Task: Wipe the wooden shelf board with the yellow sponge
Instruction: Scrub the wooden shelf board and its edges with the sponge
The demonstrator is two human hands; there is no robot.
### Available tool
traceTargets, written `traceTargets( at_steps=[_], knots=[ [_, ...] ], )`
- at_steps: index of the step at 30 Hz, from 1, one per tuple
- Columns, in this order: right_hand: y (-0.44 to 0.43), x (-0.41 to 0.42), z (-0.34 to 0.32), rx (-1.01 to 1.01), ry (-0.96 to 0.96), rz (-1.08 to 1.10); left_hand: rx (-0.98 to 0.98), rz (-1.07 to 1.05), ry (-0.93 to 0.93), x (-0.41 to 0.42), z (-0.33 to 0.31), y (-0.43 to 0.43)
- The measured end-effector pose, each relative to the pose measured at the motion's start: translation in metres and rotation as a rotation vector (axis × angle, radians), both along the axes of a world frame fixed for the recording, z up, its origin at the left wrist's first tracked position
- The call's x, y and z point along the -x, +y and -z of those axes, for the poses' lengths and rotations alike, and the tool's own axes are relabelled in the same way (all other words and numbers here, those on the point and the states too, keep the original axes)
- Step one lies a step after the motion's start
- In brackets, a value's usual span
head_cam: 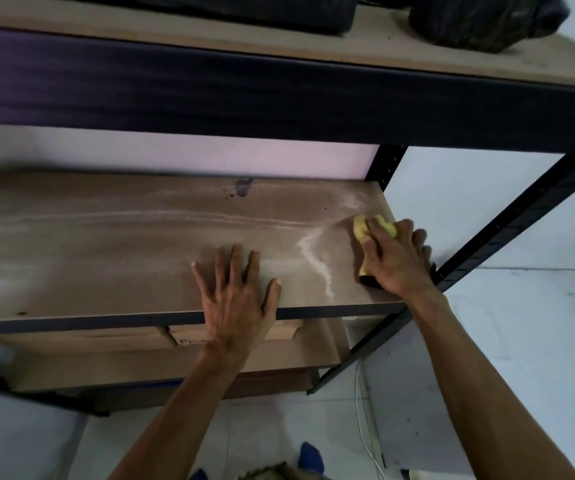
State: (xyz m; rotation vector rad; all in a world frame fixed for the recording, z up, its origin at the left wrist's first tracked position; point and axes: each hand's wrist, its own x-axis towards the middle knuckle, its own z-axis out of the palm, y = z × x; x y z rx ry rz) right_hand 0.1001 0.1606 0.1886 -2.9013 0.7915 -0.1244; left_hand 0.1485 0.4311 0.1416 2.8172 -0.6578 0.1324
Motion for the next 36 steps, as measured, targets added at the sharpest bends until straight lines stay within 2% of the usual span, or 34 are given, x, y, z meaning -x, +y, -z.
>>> traceTargets(
  at_steps=[3, 8, 11, 14, 19, 26, 29, 32, 36],
  knots=[
    [0.019, 0.008, 0.016, 0.011, 0.040, 0.011, 0.011, -0.015, -0.002, 0.004, -0.001, 0.003],
    [0.072, 0.003, 0.019, -0.002, -0.018, -0.242, 0.007, -0.005, -0.009, 0.003, -0.001, 0.001],
    [0.069, -0.004, 0.008, -0.040, -0.042, -0.293, 0.030, 0.006, -0.019, 0.003, 0.000, 0.004],
    [0.028, -0.010, -0.010, 0.004, -0.092, -0.146, 0.031, 0.003, -0.025, 0.002, 0.000, 0.003],
    [0.009, 0.005, 0.002, 0.019, 0.056, 0.086, 0.012, 0.005, -0.024, 0.000, -0.001, 0.003],
    [0.069, 0.002, 0.009, -0.040, -0.024, -0.306, 0.032, 0.020, -0.030, 0.003, 0.001, 0.004],
    [0.039, 0.005, -0.005, 0.007, -0.085, -0.197, 0.060, 0.040, -0.053, 0.004, 0.002, 0.005],
    [0.017, 0.019, -0.006, 0.094, -0.028, -0.053, 0.032, 0.059, -0.041, 0.004, 0.003, 0.005],
    [0.049, 0.031, 0.014, 0.086, -0.010, -0.021, 0.014, 0.063, -0.056, 0.005, 0.004, 0.007]
  ],
)
